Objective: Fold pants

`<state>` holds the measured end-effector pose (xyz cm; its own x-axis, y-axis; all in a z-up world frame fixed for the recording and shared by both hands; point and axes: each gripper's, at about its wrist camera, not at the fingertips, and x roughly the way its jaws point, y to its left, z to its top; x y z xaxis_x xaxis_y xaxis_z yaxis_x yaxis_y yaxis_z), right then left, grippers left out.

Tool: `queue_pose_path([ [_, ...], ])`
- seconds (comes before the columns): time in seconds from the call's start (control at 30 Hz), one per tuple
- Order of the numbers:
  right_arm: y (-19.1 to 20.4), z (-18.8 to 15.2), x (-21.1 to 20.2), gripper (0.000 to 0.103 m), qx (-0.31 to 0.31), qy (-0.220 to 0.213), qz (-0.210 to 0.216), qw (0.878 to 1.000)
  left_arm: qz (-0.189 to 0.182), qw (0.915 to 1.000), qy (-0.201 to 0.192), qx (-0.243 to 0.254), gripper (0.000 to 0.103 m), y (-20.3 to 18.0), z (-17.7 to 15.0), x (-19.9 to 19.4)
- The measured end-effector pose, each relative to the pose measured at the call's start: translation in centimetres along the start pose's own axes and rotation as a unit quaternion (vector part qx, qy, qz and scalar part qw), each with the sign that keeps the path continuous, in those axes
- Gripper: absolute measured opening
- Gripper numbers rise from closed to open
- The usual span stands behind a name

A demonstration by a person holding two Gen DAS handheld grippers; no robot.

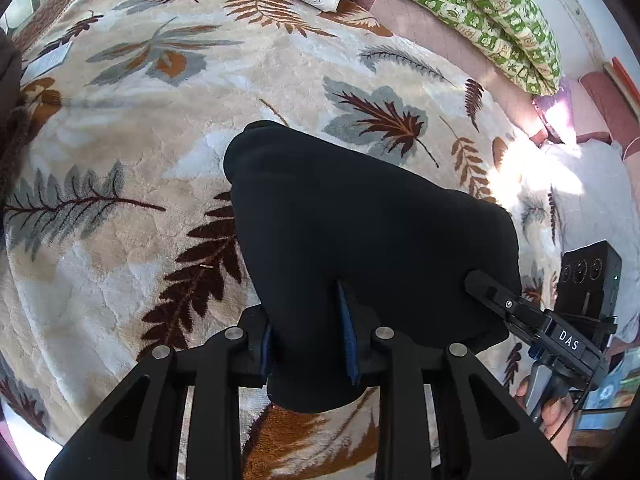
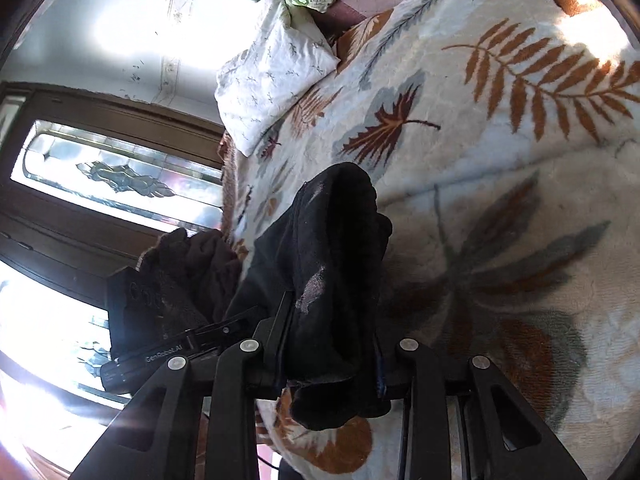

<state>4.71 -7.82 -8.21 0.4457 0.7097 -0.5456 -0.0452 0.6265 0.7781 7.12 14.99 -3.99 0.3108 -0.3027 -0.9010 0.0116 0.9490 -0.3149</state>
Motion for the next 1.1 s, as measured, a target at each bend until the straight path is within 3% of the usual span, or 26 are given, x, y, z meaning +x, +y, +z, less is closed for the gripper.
queue_pose_path([
  [0.17, -0.1, -0.7, 0.7, 0.034, -0.036, -0.001, -0.068, 0.997, 0.051, 0.9973, -0.031, 0.041, 0.032, -1.4, -0.8, 0.1],
  [0.3, -0.8, -1.4, 0.5, 0.044, -0.052, -0.002, -0.099, 0.994, 0.064, 0.9962, -0.039, 0.044, 0.034, -1.7, -0.9, 0.3],
  [0.57, -1.6, -1.5, -0.8, 0.051, -0.046, -0.015, -0.109, 0.993, 0.084, 0.9946, -0.046, 0.041, 0.037, -1.9, -1.4, -0.2],
  [0.73, -0.3, -2.1, -2.6, 0.051, -0.065, -0.026, -0.122, 0.990, 0.098, 0.9935, -0.054, 0.018, 0.050, -0.8, -2.4, -1.4],
  [1.03, 1.0, -4.9, -7.2, 0.061, -0.080, -0.051, -0.152, 0.984, 0.103, 0.9927, -0.049, -0.040, 0.054, 1.5, -4.9, -2.9],
  [1.1, 1.3, -5.8, -7.7, 0.068, -0.085, -0.052, -0.165, 0.981, 0.103, 0.9923, -0.049, -0.050, 0.054, 1.7, -5.7, -3.3],
])
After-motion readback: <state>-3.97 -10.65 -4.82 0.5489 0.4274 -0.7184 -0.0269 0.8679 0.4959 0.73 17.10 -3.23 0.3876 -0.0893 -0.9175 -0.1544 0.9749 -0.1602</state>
